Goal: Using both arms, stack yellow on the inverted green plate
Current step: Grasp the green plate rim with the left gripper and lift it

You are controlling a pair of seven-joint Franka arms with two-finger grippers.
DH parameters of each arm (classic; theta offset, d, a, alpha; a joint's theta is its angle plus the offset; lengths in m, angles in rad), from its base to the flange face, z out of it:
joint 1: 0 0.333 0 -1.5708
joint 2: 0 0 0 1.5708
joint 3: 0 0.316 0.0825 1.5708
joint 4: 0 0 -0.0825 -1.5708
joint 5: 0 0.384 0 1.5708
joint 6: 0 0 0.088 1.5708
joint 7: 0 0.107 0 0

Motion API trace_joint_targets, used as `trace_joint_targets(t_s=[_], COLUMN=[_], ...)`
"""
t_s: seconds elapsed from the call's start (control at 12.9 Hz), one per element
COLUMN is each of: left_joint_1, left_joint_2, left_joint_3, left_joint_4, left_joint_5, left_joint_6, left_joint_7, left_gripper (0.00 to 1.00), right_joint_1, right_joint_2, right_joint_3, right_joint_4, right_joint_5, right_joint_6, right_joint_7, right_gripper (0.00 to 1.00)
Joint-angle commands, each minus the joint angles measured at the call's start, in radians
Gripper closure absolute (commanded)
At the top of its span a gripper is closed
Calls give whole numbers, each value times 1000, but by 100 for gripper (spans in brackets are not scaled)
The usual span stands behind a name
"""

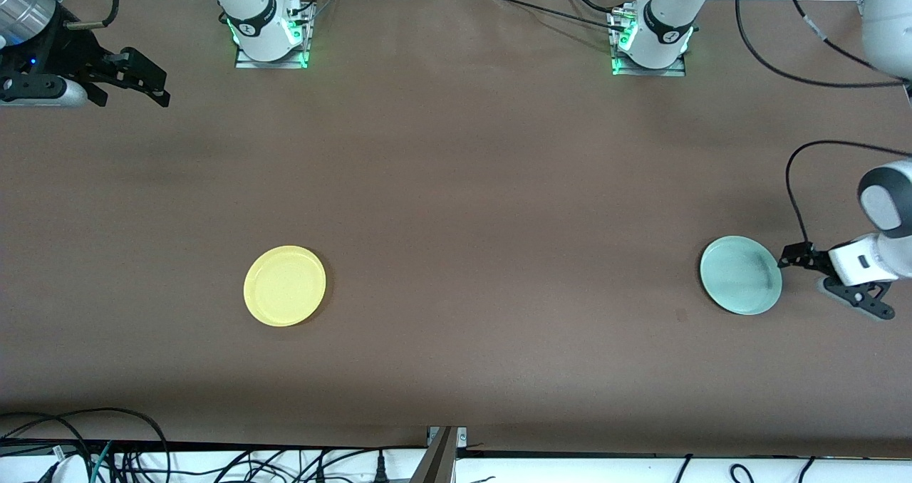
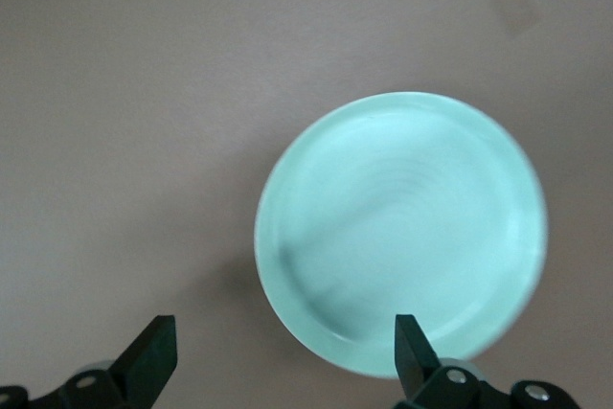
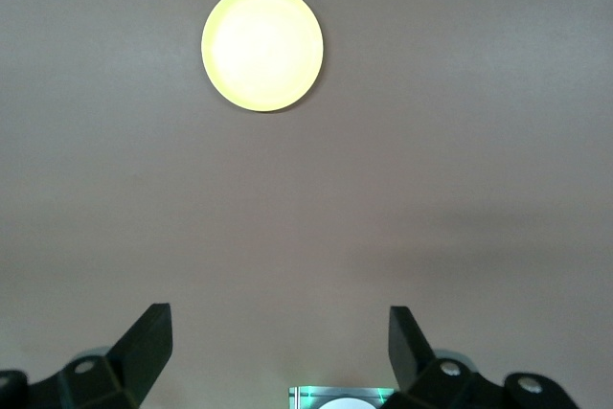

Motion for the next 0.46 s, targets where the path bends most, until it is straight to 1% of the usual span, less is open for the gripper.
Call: trace_joint_targets(t_s=[0.0,0.23,0.31,0.39], left_joint_1=[25,40,45,45], left_joint_2=[72,109,113,125], left_joint_3=[-8,-17,-23,-22], left_joint_4=[48,48,48,48], left_joint_5=[-26,-45,-63,-85], left_joint_6=[68,106,106,106], left_joint_7=[105,121,127,136], left_gripper=[0,0,3,19], right_joint_1=[-3,-1,4,7], right_joint_2=[-31,-27,-23,-23], right_joint_3=[3,5,6,20], right_joint_4=[-31,-31,-25,-25], right_joint_5=[-5,-4,-5,-4], right_joint_6=[6,17,29,55], right_joint_7=[-10,0,-2,-12], right_gripper=[0,0,0,0])
